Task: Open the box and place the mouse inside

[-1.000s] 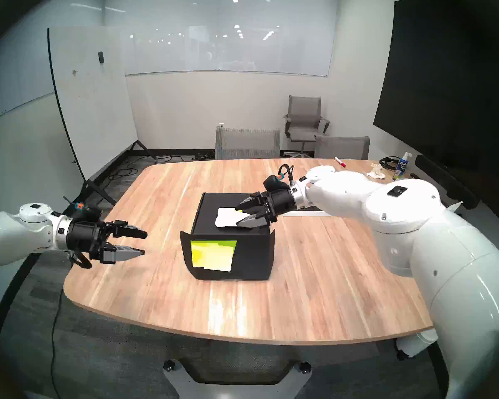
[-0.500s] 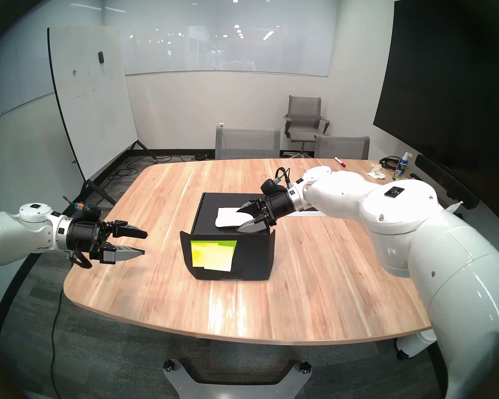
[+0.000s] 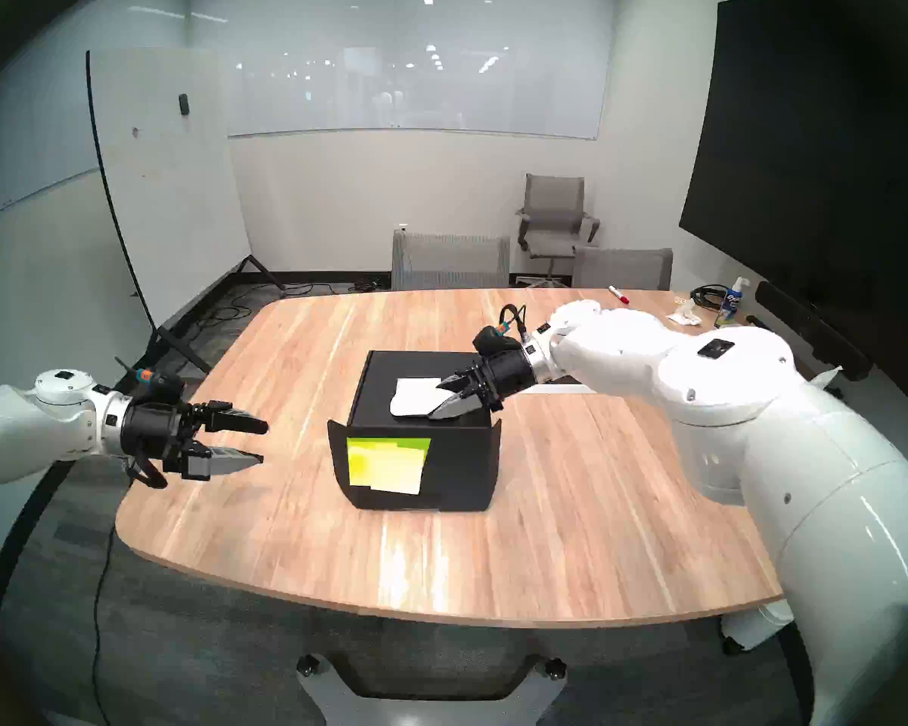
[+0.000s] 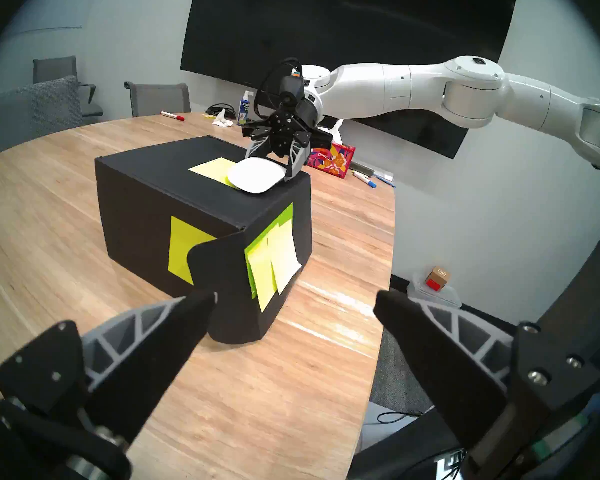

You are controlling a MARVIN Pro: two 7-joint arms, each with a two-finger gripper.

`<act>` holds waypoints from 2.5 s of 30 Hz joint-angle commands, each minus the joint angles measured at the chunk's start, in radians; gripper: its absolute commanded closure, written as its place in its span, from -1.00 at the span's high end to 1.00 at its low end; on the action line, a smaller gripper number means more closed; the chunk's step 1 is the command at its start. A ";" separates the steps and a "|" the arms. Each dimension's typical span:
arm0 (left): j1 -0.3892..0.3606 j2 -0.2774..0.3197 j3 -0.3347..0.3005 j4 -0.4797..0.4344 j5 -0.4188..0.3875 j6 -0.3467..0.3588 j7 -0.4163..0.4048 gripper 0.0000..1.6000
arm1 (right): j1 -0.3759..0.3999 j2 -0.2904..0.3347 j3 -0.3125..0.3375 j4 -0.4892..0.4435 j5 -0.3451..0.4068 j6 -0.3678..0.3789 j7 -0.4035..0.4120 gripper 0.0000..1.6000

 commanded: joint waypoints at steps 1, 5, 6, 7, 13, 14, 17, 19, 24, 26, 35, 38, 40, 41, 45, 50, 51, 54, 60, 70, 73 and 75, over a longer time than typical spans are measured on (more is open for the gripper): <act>-0.012 -0.001 -0.011 0.000 -0.003 0.001 0.001 1.00 | 0.019 0.012 0.009 -0.020 0.000 -0.007 -0.001 -1.00; -0.012 -0.001 -0.011 0.000 -0.003 0.001 0.001 1.00 | 0.037 0.027 0.011 -0.039 -0.005 -0.011 -0.001 -1.00; -0.012 -0.001 -0.011 0.000 -0.003 0.001 0.001 1.00 | 0.041 0.030 0.011 -0.044 -0.007 -0.012 -0.001 -1.00; -0.012 -0.001 -0.011 0.000 -0.003 0.001 0.001 1.00 | 0.046 0.034 0.011 -0.048 -0.009 -0.013 -0.001 -1.00; -0.012 -0.001 -0.011 0.000 -0.003 0.001 0.001 1.00 | 0.077 0.066 0.013 -0.080 -0.021 -0.019 -0.001 -1.00; -0.012 -0.001 -0.011 0.000 -0.003 0.001 0.001 1.00 | 0.084 0.072 0.013 -0.087 -0.024 -0.019 -0.001 -1.00; -0.012 -0.001 -0.011 0.000 -0.003 0.001 0.001 1.00 | 0.099 0.090 0.014 -0.110 -0.031 -0.017 -0.001 -1.00; -0.012 -0.001 -0.011 0.000 -0.003 0.000 0.001 1.00 | 0.110 0.107 0.014 -0.133 -0.035 -0.018 -0.001 -1.00; -0.012 -0.001 -0.011 0.000 -0.003 0.000 0.001 1.00 | 0.137 0.159 0.012 -0.208 -0.044 -0.013 -0.001 -1.00; -0.012 -0.001 -0.011 0.000 -0.003 0.000 0.001 1.00 | 0.145 0.178 0.009 -0.236 -0.049 -0.008 -0.001 -1.00; -0.012 -0.001 -0.010 0.000 -0.003 0.000 0.001 1.00 | 0.175 0.291 -0.006 -0.380 -0.056 0.012 -0.057 -1.00; -0.012 -0.001 -0.010 0.000 -0.003 0.000 0.001 1.00 | 0.184 0.318 -0.019 -0.413 -0.056 0.015 -0.077 -1.00; -0.012 -0.001 -0.010 0.000 -0.003 -0.001 0.001 1.00 | 0.191 0.345 -0.025 -0.445 -0.056 0.017 -0.098 -1.00; -0.012 -0.001 -0.010 0.000 -0.003 -0.001 0.001 1.00 | 0.196 0.361 -0.027 -0.468 -0.057 0.016 -0.111 -1.00; -0.012 -0.001 -0.010 0.000 -0.003 -0.001 0.001 1.00 | 0.216 0.405 -0.044 -0.528 -0.057 0.014 -0.154 -1.00; -0.012 -0.001 -0.010 0.000 -0.003 -0.001 0.001 1.00 | 0.251 0.476 -0.067 -0.621 -0.062 0.013 -0.221 -1.00; -0.012 -0.001 -0.010 0.000 -0.003 -0.001 0.001 1.00 | 0.251 0.476 -0.067 -0.621 -0.062 0.013 -0.221 -1.00; -0.012 -0.001 -0.010 0.000 -0.003 -0.001 0.001 1.00 | 0.253 0.477 -0.072 -0.623 -0.061 0.013 -0.222 -1.00; -0.012 -0.001 -0.010 0.000 -0.003 -0.001 0.001 1.00 | 0.285 0.549 -0.105 -0.726 -0.064 0.012 -0.289 -1.00; -0.011 -0.001 -0.009 0.000 -0.003 -0.002 0.001 1.00 | 0.355 0.671 -0.175 -0.899 -0.072 0.005 -0.396 -1.00; -0.011 -0.001 -0.009 0.000 -0.003 -0.002 0.001 1.00 | 0.374 0.690 -0.205 -0.930 -0.069 0.003 -0.422 -1.00; -0.011 -0.001 -0.009 0.000 -0.002 -0.002 0.001 1.00 | 0.390 0.716 -0.224 -0.962 -0.071 0.001 -0.444 -1.00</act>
